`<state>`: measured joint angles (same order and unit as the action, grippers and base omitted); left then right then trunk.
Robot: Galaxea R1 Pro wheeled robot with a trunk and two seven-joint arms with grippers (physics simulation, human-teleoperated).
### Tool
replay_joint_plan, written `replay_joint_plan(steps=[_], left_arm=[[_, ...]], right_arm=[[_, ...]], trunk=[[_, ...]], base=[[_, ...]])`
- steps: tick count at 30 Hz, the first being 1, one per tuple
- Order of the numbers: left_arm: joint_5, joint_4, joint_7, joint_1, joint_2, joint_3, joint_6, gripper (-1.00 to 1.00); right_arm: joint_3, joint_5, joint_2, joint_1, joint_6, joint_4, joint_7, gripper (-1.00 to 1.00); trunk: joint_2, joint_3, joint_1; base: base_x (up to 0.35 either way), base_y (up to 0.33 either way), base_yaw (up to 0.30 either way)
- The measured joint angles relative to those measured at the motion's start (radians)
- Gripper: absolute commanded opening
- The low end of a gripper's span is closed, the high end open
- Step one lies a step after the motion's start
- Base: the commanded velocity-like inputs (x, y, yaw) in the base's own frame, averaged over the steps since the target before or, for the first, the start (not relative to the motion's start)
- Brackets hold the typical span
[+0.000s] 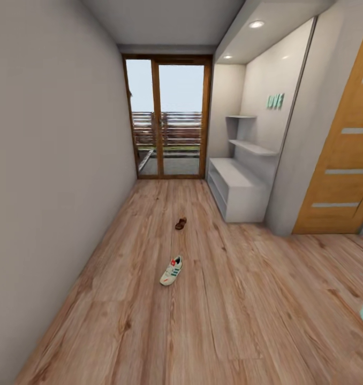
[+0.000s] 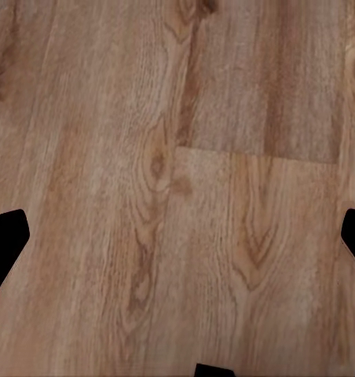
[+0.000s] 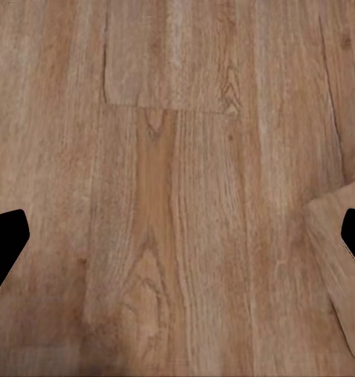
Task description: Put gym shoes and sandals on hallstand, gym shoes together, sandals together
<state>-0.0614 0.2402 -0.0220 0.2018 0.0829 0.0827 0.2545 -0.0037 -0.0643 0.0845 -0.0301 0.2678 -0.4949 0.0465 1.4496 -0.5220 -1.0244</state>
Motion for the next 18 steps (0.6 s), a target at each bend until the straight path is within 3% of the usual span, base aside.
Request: replay_joint_plan(steps=[18], left_arm=[[0.000,0.000,0.000,0.000,0.000,0.000,0.000,1.00]], right_arm=[[0.000,0.001,0.000,0.000,0.000,-0.003,0.000,1.00]], trunk=[[0.000,0.000,0.000]], base=[[0.339,0.000,0.000]])
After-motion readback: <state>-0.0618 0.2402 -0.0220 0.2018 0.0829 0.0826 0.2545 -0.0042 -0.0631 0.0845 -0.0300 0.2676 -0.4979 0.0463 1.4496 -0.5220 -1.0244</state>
